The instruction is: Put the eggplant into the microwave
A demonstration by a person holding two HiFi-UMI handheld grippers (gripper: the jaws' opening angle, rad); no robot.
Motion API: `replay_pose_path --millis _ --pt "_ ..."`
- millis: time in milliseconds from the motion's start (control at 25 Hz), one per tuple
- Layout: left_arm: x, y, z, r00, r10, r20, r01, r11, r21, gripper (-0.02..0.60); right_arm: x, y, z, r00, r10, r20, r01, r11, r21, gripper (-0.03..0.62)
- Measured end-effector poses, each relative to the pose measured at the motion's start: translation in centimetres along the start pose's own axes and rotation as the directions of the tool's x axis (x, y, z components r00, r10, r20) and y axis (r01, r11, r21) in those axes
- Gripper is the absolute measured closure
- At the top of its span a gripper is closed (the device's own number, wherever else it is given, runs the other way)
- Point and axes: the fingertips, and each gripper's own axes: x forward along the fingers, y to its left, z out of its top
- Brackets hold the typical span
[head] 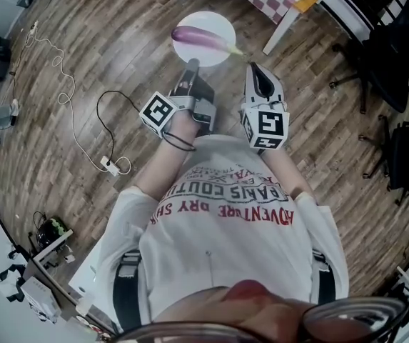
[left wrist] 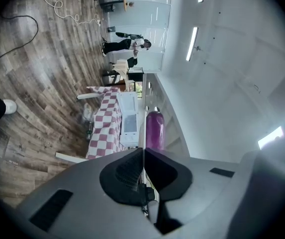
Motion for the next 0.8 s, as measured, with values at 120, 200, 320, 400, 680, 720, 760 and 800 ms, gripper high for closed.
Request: replay_pose_path --millis 120,200,320,400,680,720,760,800 --pt "2.2 1.0 3.0 1.000 0.023 0.011 -0.023 1.000 0.006 0.549 3.6 0.3 0.3 1.000 0.004 -0.008 -0.004 1.000 -0.010 0.568" --pt "4.1 1.7 4.9 0.999 0.036 0.017 -0.035 0.999 -0.028 0.549 6.1 0.7 0.8 1.000 0.020 -0.007 -0.020 0.999 -0.028 0.568" --pt "7.8 1.4 7.7 1.000 0.012 0.009 -0.011 0.998 -0.054 0.549 10.3 1.4 1.8 0.999 0.034 -0.013 -0.035 0.998 -0.058 0.568" --pt "10.4 1.7 9.8 1.000 0.009 -0.008 -0.009 0.998 -0.059 0.549 13.4 1.5 2.0 0.999 0.026 -0.027 -0.027 0.998 -0.065 0.568" --pt "19.7 1.9 19.1 0.998 0.002 -0.065 -0.005 0.999 -0.041 0.549 25.4 1.4 2.8 0.995 -0.071 -0.064 0.070 0.997 -0.020 0.568" --pt "20.9 1.6 20.4 0.997 -0.010 -0.073 0.008 1.000 -0.028 0.549 27.0 1.6 3.0 0.995 -0.082 -0.063 0.081 0.997 -0.018 0.568" --pt "22.1 1.4 21.6 0.996 -0.023 -0.083 0.021 1.000 -0.020 0.549 28.6 1.8 3.2 0.994 -0.091 -0.062 0.090 0.996 -0.017 0.568" --pt "23.2 1.4 22.6 0.995 -0.029 -0.092 0.028 0.999 -0.016 0.549 30.1 1.9 3.4 0.994 -0.096 -0.060 0.096 0.995 -0.017 0.568"
